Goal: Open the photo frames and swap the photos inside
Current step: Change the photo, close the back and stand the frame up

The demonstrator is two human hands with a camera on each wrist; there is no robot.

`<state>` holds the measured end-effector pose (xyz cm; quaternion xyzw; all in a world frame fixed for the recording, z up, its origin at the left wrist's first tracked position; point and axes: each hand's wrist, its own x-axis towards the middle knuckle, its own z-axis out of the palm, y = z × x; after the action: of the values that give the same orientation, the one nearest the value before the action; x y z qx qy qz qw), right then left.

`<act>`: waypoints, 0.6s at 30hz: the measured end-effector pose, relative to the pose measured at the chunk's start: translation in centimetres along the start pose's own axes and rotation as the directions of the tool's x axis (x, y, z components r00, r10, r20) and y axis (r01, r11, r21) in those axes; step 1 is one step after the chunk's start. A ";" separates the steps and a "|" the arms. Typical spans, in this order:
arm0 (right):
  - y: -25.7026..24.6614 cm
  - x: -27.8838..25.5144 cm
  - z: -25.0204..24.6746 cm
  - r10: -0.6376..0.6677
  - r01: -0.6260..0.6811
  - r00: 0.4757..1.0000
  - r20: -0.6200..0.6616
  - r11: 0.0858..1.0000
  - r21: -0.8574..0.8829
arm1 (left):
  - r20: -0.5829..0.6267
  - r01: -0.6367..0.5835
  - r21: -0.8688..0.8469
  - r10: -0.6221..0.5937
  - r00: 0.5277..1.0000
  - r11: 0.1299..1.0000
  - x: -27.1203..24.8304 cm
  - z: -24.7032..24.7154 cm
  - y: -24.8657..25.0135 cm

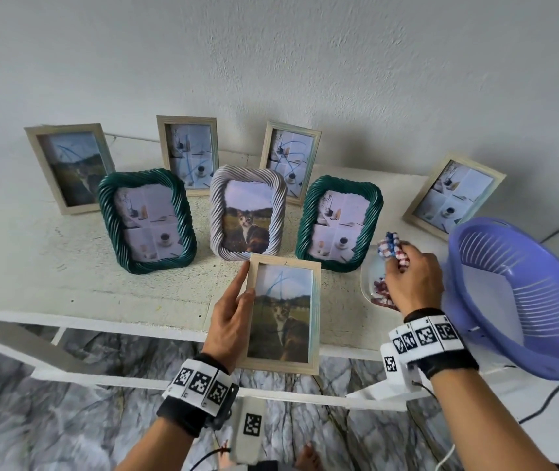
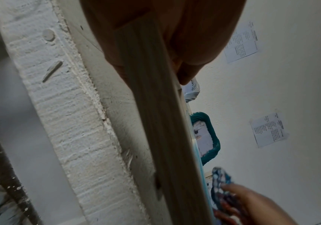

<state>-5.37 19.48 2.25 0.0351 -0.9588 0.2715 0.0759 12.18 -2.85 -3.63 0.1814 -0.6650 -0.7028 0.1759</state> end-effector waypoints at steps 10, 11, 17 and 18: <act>-6.7 -9.1 1.7 -0.497 0.511 0.856 0.140 0.855 -0.085 | 0.063 -0.149 0.024 0.147 0.987 0.989 -0.6 1.8 2.3; -7.2 -9.3 2.1 -0.472 0.485 0.871 0.133 0.870 -0.087 | 0.080 -0.147 0.016 0.145 0.986 0.989 -0.8 2.1 2.9; -8.2 -11.2 2.2 -0.599 0.603 0.760 0.253 0.795 0.071 | 0.066 -0.121 0.030 0.119 0.991 0.992 -0.1 1.1 3.7; -7.8 -11.3 1.7 -0.627 0.640 0.719 0.298 0.766 0.067 | 0.073 -0.106 0.019 0.105 0.992 0.994 -0.2 0.8 3.6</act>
<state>6.44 12.25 2.97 0.4004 -0.8939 0.2009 0.0167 11.99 -2.26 -0.02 0.1226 -0.6874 -0.6911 0.1867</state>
